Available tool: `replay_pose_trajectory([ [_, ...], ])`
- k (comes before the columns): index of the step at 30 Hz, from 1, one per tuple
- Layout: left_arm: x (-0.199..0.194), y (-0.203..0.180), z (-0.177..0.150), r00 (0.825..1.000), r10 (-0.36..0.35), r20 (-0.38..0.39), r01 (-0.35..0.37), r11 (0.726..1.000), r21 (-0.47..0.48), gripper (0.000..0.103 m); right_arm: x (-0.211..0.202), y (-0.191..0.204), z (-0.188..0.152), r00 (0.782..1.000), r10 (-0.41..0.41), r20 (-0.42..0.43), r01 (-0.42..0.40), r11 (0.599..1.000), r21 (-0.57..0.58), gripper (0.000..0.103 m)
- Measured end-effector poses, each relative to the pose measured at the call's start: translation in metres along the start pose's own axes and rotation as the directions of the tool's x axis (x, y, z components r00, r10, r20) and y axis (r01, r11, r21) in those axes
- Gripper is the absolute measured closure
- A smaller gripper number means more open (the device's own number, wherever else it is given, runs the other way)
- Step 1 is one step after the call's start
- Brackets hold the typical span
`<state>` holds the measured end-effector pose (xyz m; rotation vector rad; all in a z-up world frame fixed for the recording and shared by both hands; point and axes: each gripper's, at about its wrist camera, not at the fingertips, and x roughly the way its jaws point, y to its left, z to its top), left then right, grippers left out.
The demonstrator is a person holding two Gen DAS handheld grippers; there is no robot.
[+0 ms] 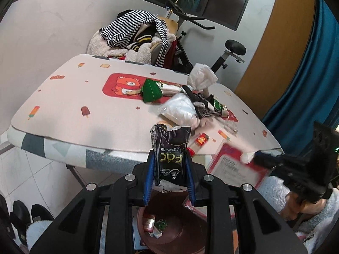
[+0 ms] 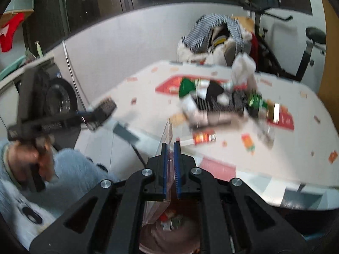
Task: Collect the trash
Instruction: 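Lower both held items over the brown bin and open both tools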
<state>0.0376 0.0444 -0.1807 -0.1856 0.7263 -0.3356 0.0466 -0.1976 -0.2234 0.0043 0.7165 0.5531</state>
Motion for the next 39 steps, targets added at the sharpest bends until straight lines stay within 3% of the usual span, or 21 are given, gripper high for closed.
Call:
replay_pose_trajectory([
  [6,0.002,-0.011,-0.013,1.000,-0.009,-0.007,0.009,0.998,0.056,0.076,0.027,-0.007,-0.026,0.995,0.026,-0.095,-0.020,0.998,0.067,0.092],
  [9,0.007,-0.014,-0.019,1.000,-0.008,-0.013,0.009,0.997,0.081,0.076,0.030,-0.015,-0.034,0.996,0.035,-0.087,-0.024,0.992,0.123,0.086],
  [11,0.012,-0.016,-0.023,1.000,-0.012,-0.019,0.014,0.995,0.095,0.076,0.028,-0.021,-0.037,0.997,0.028,-0.069,-0.018,0.989,0.150,0.072],
  [13,0.018,-0.017,-0.028,0.999,-0.018,-0.028,0.021,0.993,0.114,0.076,0.025,-0.028,-0.036,0.999,0.010,-0.042,-0.002,0.985,0.171,0.049],
  [14,0.021,-0.019,-0.030,0.999,-0.021,-0.030,0.024,0.992,0.123,0.076,0.023,-0.030,-0.036,1.000,-0.004,-0.023,0.008,0.984,0.180,0.047],
  [20,0.039,-0.032,-0.047,0.995,-0.089,-0.043,0.095,0.977,0.191,0.074,0.009,-0.050,-0.039,0.983,-0.154,0.096,0.127,0.962,0.241,0.008],
  [24,0.054,-0.039,-0.058,0.987,-0.123,-0.100,0.142,0.966,0.216,0.073,0.013,-0.060,-0.043,0.971,-0.224,0.085,0.193,0.942,0.274,0.006],
  [30,0.075,-0.053,-0.072,0.975,-0.113,-0.193,0.164,0.948,0.272,0.073,0.022,-0.069,-0.045,0.968,-0.247,0.039,0.224,0.927,0.299,0.006],
  [38,0.075,-0.060,-0.077,0.971,-0.119,-0.207,0.181,0.934,0.310,0.066,0.021,-0.067,-0.046,0.968,-0.247,0.040,0.225,0.930,0.290,0.006],
  [39,0.076,-0.059,-0.076,0.971,-0.118,-0.209,0.179,0.935,0.305,0.061,0.021,-0.067,-0.046,0.968,-0.247,0.041,0.225,0.930,0.290,0.006],
])
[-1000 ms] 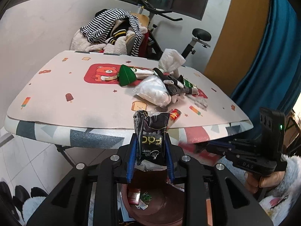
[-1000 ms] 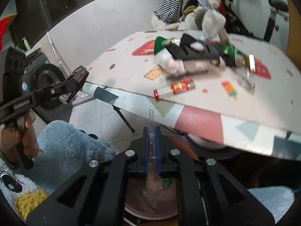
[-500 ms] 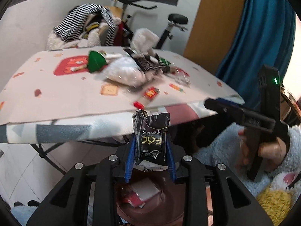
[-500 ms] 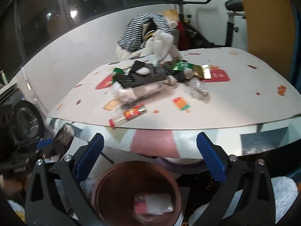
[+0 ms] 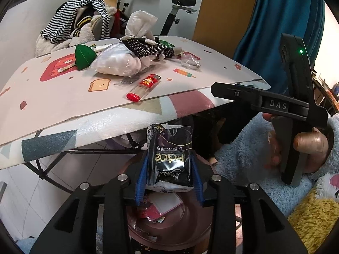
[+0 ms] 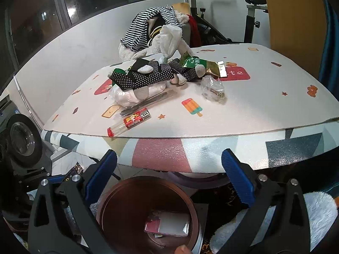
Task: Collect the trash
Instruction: 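Lower both held items over the brown bin and open both tools, then grasp the white plastic bag with the left tool while the right tool grasps the black dotted cloth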
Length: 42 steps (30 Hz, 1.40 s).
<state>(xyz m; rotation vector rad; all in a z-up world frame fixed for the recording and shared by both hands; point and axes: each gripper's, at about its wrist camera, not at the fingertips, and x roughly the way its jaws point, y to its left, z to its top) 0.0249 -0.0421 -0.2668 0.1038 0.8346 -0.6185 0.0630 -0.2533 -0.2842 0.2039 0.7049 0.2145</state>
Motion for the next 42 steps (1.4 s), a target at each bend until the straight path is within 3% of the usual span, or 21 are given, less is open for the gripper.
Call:
replay_pose_trajectory([
  [3,0.000,0.004,0.001,1.000,0.003,-0.002,-0.003,1.000,-0.019,0.032,0.000,0.000,0.000,1.000,0.001,0.004,-0.001,1.000,0.004,0.006],
  [9,-0.001,0.013,0.002,0.999,0.038,-0.001,-0.038,0.997,-0.059,0.006,0.000,-0.001,0.000,1.000,-0.001,0.002,0.001,1.000,0.006,0.006],
  [14,-0.005,0.023,0.003,0.995,0.095,0.022,-0.092,0.990,-0.105,0.006,0.000,-0.001,0.000,1.000,-0.007,-0.005,0.007,1.000,0.003,0.006],
  [22,-0.019,0.047,0.003,0.974,0.214,0.070,-0.194,0.956,-0.220,0.006,0.005,0.002,0.000,0.998,-0.057,-0.031,0.057,0.998,-0.014,0.006],
  [24,-0.028,0.052,0.005,0.965,0.242,0.101,-0.212,0.945,-0.248,0.006,0.006,0.002,0.003,0.997,-0.063,-0.033,0.063,0.998,-0.016,0.006],
  [26,-0.038,0.056,0.009,0.951,0.265,0.159,-0.218,0.940,-0.262,0.006,0.006,0.001,0.011,1.000,-0.015,-0.008,0.015,1.000,0.004,0.006],
  [31,-0.051,0.069,0.032,0.915,0.354,0.196,-0.298,0.917,-0.264,0.006,0.028,0.019,0.061,1.000,0.010,0.011,-0.009,0.998,-0.055,0.006],
  [35,-0.062,0.086,0.052,0.898,0.382,0.220,-0.301,0.896,-0.326,0.006,0.053,0.042,0.103,0.998,-0.039,0.047,0.044,0.993,-0.106,0.006],
  [42,-0.068,0.115,0.063,0.907,0.368,0.206,-0.256,0.869,-0.425,0.006,0.125,0.053,0.146,0.998,-0.048,-0.047,0.046,0.998,-0.048,0.006],
])
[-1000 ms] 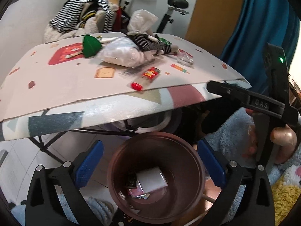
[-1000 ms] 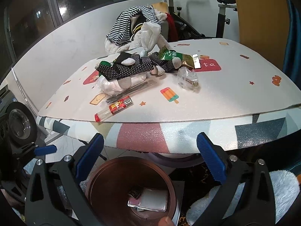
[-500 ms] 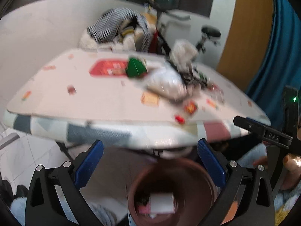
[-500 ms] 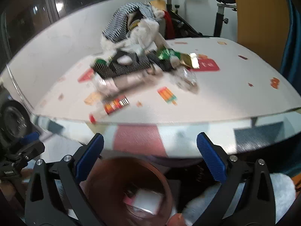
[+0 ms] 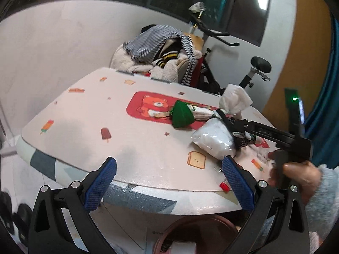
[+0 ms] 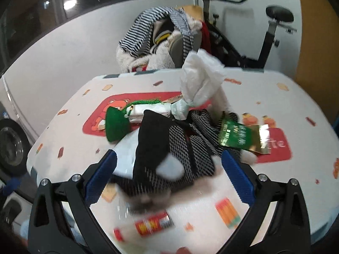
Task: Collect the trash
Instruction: 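Grasp the white plastic bag with the left tool while the right tool grasps the black dotted cloth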
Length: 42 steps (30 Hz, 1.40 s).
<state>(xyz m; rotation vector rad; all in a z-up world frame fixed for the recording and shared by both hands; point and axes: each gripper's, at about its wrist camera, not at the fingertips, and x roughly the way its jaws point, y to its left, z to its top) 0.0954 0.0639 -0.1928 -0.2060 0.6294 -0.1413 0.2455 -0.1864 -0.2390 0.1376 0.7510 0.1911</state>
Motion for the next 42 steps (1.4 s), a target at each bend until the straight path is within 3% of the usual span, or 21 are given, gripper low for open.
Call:
replay_pose_trajectory([
  [3,0.007,0.007,-0.002,0.999,-0.002,-0.044,0.000,0.999,-0.033,0.006,0.024,-0.001,0.002,0.998,0.012,-0.056,-0.011,1.000,0.011,0.010],
  [4,0.010,0.008,-0.003,0.998,0.001,-0.055,-0.003,0.999,-0.043,0.006,0.028,-0.002,0.001,0.997,0.012,-0.070,-0.012,1.000,0.007,0.022],
  [6,0.015,0.012,-0.003,0.997,-0.009,-0.073,0.004,0.998,-0.067,0.006,0.027,-0.007,0.002,0.997,0.039,-0.070,-0.037,0.999,0.017,0.032],
  [7,0.017,0.014,-0.003,0.997,-0.016,-0.080,0.009,0.997,-0.079,0.006,0.023,-0.009,0.003,0.997,0.049,-0.057,-0.048,0.999,0.023,0.051],
  [9,0.023,0.015,-0.003,0.995,-0.030,-0.096,0.020,0.995,-0.098,0.007,0.005,-0.015,0.009,0.997,0.082,-0.002,-0.082,0.996,0.044,0.077],
  [10,0.025,0.015,-0.003,0.994,-0.037,-0.101,0.026,0.994,-0.105,0.015,-0.006,-0.018,0.011,0.994,0.108,0.028,-0.110,0.993,0.052,0.081],
  [13,0.036,0.011,-0.001,0.989,-0.059,-0.134,0.042,0.991,-0.126,0.037,-0.043,-0.025,0.017,0.981,0.136,0.138,-0.143,0.989,0.043,0.084],
  [15,0.044,0.005,0.000,0.983,-0.089,-0.158,0.066,0.987,-0.146,0.046,-0.067,-0.033,0.016,0.970,0.148,0.193,-0.160,0.986,0.051,0.084],
  [21,0.072,-0.024,0.010,0.966,-0.175,-0.192,0.150,0.979,-0.140,0.048,-0.095,-0.051,-0.016,0.974,0.116,0.194,-0.126,0.991,0.036,0.084],
  [23,0.082,-0.038,0.015,0.958,-0.199,-0.207,0.180,0.978,-0.106,0.047,-0.097,-0.058,-0.028,0.977,0.111,0.181,-0.123,0.991,0.060,0.084],
  [28,0.101,-0.072,0.024,0.954,-0.206,-0.216,0.208,0.978,-0.015,0.019,-0.098,-0.073,-0.050,0.983,0.085,0.166,-0.105,0.987,0.118,0.084],
  [34,0.124,-0.092,0.035,0.950,-0.198,-0.241,0.202,0.979,-0.009,0.013,-0.100,-0.083,-0.053,0.983,0.064,0.174,-0.088,0.986,0.139,0.084],
  [42,0.154,-0.113,0.038,0.954,-0.098,-0.283,0.147,0.976,0.159,0.006,-0.101,-0.088,-0.057,0.978,0.074,0.194,-0.103,0.984,0.143,0.084],
])
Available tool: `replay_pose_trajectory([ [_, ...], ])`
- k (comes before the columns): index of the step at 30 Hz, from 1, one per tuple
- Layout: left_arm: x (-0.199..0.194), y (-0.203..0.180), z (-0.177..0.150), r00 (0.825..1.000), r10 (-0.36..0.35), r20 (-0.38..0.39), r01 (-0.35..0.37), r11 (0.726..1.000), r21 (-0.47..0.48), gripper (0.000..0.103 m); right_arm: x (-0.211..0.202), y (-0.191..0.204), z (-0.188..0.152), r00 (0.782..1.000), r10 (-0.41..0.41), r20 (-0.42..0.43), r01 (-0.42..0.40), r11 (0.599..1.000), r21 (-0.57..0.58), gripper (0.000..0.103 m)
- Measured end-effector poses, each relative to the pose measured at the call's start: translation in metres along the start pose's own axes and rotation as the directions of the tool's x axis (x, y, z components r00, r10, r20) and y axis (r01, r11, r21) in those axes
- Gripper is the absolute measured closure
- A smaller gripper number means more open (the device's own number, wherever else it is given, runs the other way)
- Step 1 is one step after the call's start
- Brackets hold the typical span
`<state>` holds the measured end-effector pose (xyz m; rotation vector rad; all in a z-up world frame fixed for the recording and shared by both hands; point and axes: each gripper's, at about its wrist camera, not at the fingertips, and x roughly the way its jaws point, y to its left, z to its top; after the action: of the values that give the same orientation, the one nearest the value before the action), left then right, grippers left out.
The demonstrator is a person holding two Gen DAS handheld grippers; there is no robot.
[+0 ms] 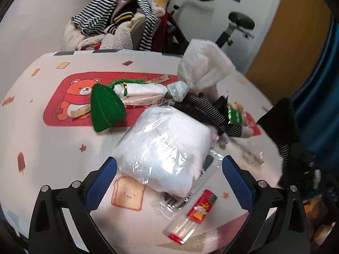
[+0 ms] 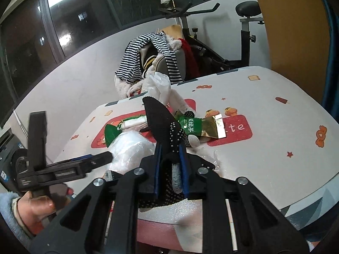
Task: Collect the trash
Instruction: 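Grasp the white plastic bag with the left tool while the right tool grasps the black dotted cloth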
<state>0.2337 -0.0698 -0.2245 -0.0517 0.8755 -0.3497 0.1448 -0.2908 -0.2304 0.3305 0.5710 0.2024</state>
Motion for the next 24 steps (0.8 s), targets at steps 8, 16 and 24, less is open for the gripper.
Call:
replay_pose_trajectory([
  [8,0.037,0.001,0.009,0.995,0.078,-0.059,-0.073,0.994,0.076,0.006,0.003,0.001,-0.002,1.000,0.008,-0.011,-0.008,1.000,-0.001,0.084],
  [16,0.051,0.013,0.013,0.995,0.020,-0.099,-0.019,1.000,0.018,0.006,0.004,0.004,-0.005,1.000,0.017,-0.022,-0.018,1.000,-0.011,0.084],
  [24,0.046,0.021,0.013,0.993,-0.044,-0.108,0.040,0.998,-0.039,0.028,0.003,0.007,-0.006,1.000,0.019,-0.022,-0.019,1.000,-0.016,0.084],
])
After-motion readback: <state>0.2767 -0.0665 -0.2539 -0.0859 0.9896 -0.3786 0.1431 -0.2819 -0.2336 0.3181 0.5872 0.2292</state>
